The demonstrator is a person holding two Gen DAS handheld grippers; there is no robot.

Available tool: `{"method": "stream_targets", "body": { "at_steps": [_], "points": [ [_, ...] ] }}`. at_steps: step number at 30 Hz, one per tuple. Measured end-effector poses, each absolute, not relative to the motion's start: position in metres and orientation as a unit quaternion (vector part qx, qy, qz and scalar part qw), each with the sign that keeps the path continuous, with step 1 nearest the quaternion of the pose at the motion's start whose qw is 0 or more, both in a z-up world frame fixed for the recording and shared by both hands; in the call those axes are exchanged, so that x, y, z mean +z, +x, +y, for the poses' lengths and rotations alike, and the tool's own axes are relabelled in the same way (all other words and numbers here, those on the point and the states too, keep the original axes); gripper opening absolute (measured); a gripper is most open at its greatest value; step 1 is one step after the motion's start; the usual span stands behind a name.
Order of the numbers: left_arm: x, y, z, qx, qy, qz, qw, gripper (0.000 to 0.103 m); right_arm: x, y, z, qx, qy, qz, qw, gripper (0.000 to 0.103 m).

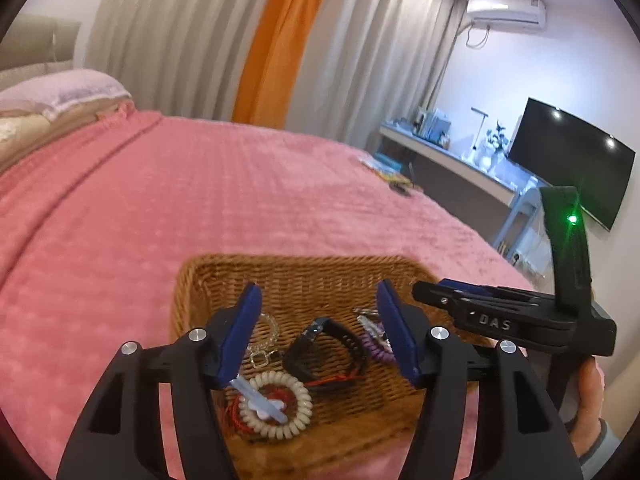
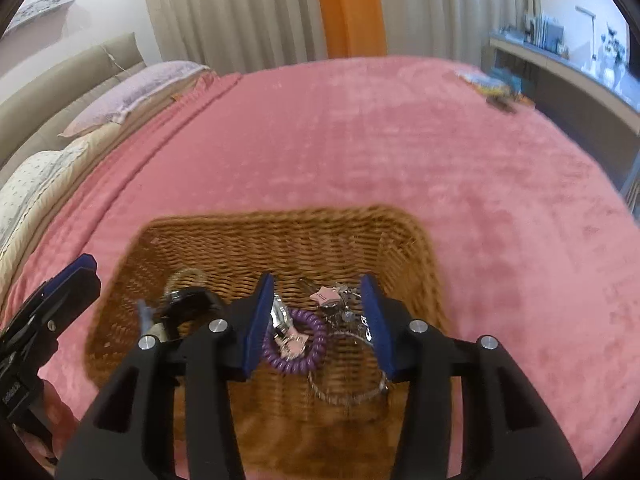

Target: Organize jewelry

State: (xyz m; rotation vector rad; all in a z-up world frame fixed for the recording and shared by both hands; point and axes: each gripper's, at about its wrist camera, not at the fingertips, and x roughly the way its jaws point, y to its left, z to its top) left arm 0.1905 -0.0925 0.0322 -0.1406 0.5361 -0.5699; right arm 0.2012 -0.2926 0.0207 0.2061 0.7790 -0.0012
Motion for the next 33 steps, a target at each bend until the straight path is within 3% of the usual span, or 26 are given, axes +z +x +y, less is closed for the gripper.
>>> {"method": "stream_targets", "body": {
  "at_steps": [5,8,12,20,26,33],
  "points": [
    [0.066,0.137,-0.079,-0.266,-0.057,0.214,0.938,0.079,0.069,0.142,-0.283,0.002,0.080,0.324,0.943,0.044],
    [0.086,0.098,-0.074,-0.253,-0.037,0.183,0.949,0.083,0.092,0.101,-0.277,0.000,0.069,0.285,0.956,0.055],
    [0.097,0.045,-0.066,-0.229,-0.019,0.145,0.962,0.093,0.101,0.048,-0.267,-0.007,0.058,0.236,0.970,0.058],
    [0.053,-0.014,-0.056,-0.170,0.007,0.127,0.977,0.094,0.054,-0.019,-0.251,-0.059,0.053,0.188,0.979,0.060],
    [0.024,-0.018,-0.051,-0.135,0.004,0.112,0.984,0.094,0.024,-0.016,-0.234,-0.055,0.033,0.191,0.979,0.060],
    [-0.001,-0.005,-0.048,-0.123,-0.007,0.153,0.981,0.094,-0.002,-0.008,-0.225,-0.043,0.032,0.210,0.976,0.065]
  ]
}}
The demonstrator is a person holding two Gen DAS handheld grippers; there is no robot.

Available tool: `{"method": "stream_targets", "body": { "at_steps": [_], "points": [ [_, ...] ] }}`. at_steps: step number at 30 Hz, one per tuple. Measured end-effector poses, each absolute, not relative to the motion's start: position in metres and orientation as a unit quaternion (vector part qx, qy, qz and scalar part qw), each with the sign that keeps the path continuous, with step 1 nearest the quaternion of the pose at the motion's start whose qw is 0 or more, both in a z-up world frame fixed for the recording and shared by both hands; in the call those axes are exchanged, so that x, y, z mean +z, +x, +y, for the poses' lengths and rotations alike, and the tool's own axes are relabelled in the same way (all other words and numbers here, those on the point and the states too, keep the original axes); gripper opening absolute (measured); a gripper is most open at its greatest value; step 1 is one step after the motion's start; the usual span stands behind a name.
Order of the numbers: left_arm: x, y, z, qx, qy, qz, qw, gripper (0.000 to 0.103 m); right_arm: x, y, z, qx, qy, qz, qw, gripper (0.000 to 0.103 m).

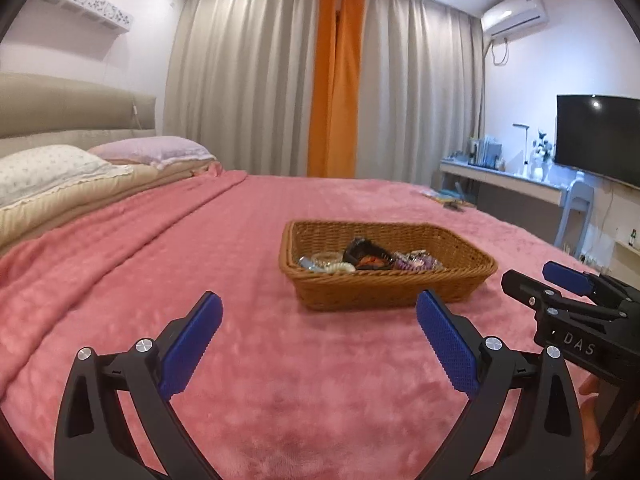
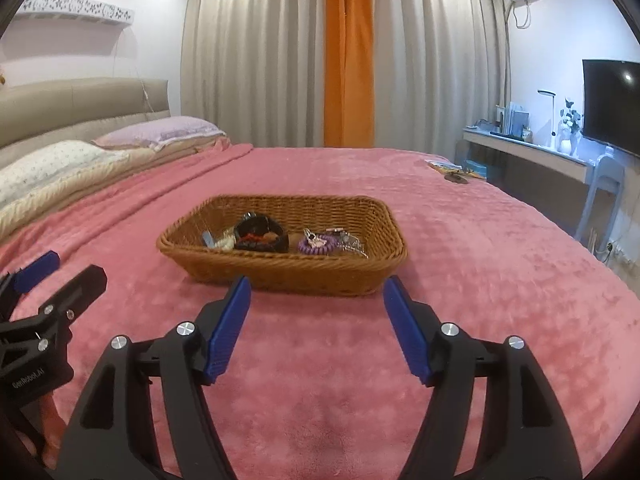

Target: Organize jewelry

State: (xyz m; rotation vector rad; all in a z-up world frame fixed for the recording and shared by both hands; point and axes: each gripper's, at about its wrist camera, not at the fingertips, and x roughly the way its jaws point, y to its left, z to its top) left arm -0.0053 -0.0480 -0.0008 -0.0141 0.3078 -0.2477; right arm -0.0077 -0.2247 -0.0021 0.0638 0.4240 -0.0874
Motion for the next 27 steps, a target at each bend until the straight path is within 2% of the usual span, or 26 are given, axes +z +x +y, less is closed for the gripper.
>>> {"method": "stream_targets", "body": {
  "at_steps": [9,19,21,27],
  "points": [
    [-0.0058,-0.0008,-0.0448,-0.101,-0.009,0.159,0.982,0.095,-0.0071,-0.0056,-0.2293,-0.039,0.041,0.215,0.975,0.066],
    [-0.0037,-0.0051,-0.0493,-0.091,0.005,0.150,0.985,0.095,-0.0082,-0.0063,-0.2283,-0.036,0.039,0.216,0.975,0.070],
    [-0.0039,-0.0061,-0.0498,-0.092,0.007,0.148,0.985,0.095,-0.0081,-0.0066,-0.2287,-0.036,0.040,0.215,0.975,0.074],
    [-0.0031,-0.0067,-0.0497,-0.093,0.007,0.149,0.985,0.095,-0.0086,-0.0069,-0.2252,-0.036,0.033,0.215,0.975,0.074]
  ]
}}
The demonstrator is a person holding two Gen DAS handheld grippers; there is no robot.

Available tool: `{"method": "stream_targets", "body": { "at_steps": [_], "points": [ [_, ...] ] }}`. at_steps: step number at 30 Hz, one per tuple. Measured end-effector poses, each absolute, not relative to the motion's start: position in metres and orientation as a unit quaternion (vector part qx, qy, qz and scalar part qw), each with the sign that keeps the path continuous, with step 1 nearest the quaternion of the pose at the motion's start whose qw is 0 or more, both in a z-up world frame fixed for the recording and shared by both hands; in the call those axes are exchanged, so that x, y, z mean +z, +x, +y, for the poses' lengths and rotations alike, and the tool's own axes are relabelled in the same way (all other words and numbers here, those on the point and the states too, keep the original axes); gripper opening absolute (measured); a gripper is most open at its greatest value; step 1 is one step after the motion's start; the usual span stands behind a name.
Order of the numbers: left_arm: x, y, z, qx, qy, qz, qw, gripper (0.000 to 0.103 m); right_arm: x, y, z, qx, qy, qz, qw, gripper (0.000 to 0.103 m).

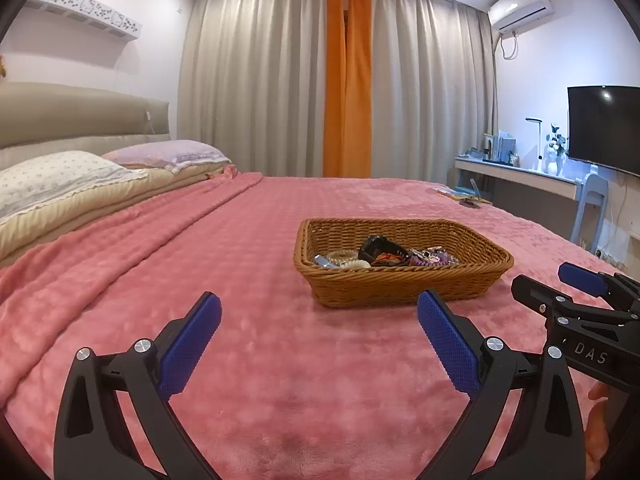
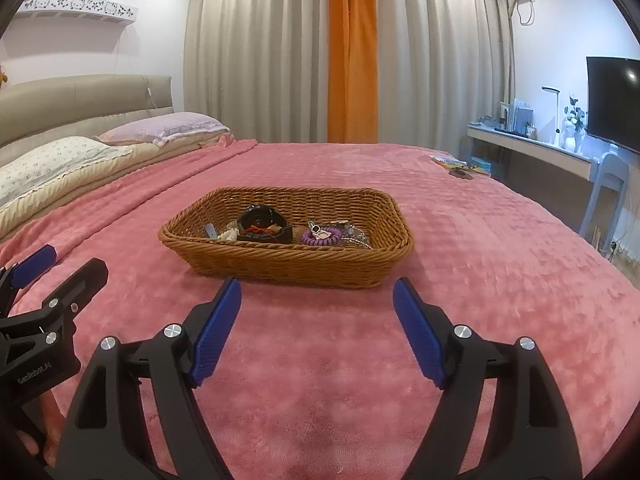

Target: Organize jewelry

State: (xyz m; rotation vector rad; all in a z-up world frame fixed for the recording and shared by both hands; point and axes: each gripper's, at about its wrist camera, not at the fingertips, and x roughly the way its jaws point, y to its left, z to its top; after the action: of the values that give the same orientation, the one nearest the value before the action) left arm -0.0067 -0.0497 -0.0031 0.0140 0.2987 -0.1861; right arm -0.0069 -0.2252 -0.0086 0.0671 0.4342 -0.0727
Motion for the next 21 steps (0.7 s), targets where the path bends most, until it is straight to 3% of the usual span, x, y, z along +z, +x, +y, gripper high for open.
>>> {"method": "stream_targets", "body": {
  "at_steps": [17,21],
  "points": [
    [-0.0045,-0.0028,-0.0486,-0.098,0.006,0.155,0.983,0.095,-0.0086,-0.0058,-0.2210,-0.036,0.027,0.220,0.975,0.075],
    [-0.0046,-0.0026,-0.0488,-0.100,0.005,0.156,0.983,0.095,-0.0094,-0.0061,-0.2210,-0.035,0.026,0.219,0.975,0.079]
  ]
}}
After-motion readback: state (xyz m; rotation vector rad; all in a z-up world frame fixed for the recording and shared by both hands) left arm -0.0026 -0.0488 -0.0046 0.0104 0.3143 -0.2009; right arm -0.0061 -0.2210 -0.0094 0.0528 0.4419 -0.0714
